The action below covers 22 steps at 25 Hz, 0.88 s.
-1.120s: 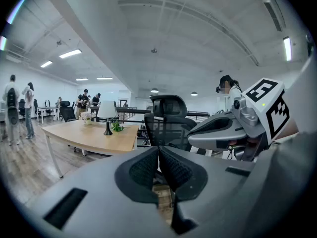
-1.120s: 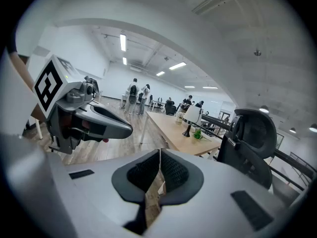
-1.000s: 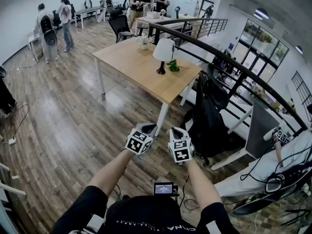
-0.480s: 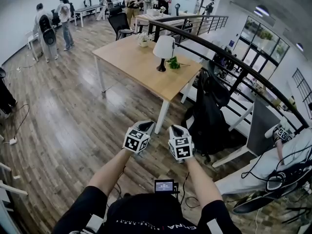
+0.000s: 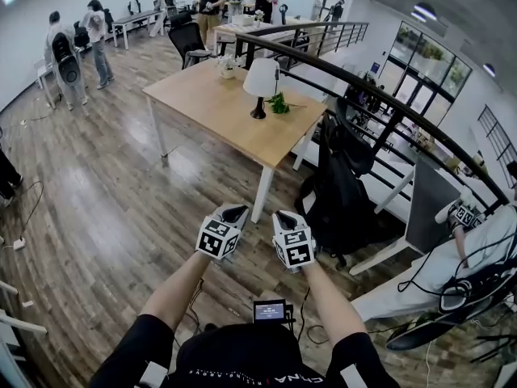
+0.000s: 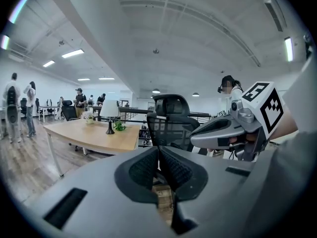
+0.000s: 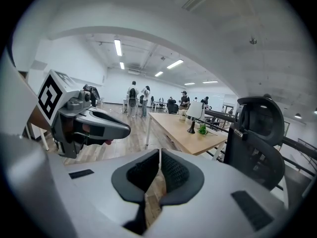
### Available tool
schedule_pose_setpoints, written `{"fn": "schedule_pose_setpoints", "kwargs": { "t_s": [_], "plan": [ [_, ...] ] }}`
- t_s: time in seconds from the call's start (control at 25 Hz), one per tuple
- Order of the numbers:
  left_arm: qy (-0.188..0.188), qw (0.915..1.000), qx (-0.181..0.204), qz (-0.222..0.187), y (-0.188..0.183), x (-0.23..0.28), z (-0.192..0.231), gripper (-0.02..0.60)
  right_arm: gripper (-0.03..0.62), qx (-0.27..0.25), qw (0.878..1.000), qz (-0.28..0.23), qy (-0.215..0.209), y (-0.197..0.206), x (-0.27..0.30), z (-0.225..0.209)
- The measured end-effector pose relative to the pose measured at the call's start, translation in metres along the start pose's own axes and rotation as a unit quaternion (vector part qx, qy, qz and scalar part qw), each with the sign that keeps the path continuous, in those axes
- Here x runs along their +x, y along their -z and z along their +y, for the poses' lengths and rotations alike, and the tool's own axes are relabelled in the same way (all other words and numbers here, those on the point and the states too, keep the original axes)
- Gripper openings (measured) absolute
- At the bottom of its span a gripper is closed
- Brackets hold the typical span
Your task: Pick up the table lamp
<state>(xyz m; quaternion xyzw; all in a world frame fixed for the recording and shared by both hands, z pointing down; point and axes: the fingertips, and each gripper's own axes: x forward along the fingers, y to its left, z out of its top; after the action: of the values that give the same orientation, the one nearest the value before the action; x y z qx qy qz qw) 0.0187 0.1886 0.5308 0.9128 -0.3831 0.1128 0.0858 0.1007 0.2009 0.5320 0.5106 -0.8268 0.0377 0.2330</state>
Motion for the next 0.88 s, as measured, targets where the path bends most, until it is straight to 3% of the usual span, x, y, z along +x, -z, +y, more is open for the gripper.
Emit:
{"fn": "schedule_pose_setpoints", "kwargs": {
  "t_s": [0.44, 0.76, 0.88],
  "plan": [
    [0.011, 0.9999, -0.001, 0.003, -0.007, 0.010, -0.019, 0.023, 0.035, 0.004, 1.000, 0.000, -0.017, 0.003, -0.009, -0.014],
    [-0.009, 0.9998, 0.008, 0.014, 0.001, 0.026, -0.029, 0.022, 0.035, 0.019, 0.999, -0.003, -0.043, 0.014, -0.008, -0.029],
    [-0.038, 0.9990, 0.016, 0.016, 0.005, 0.031, -0.030, 0.021, 0.035, 0.028, 0.997, 0.009, -0.065, 0.024, -0.006, -0.032]
  ]
}}
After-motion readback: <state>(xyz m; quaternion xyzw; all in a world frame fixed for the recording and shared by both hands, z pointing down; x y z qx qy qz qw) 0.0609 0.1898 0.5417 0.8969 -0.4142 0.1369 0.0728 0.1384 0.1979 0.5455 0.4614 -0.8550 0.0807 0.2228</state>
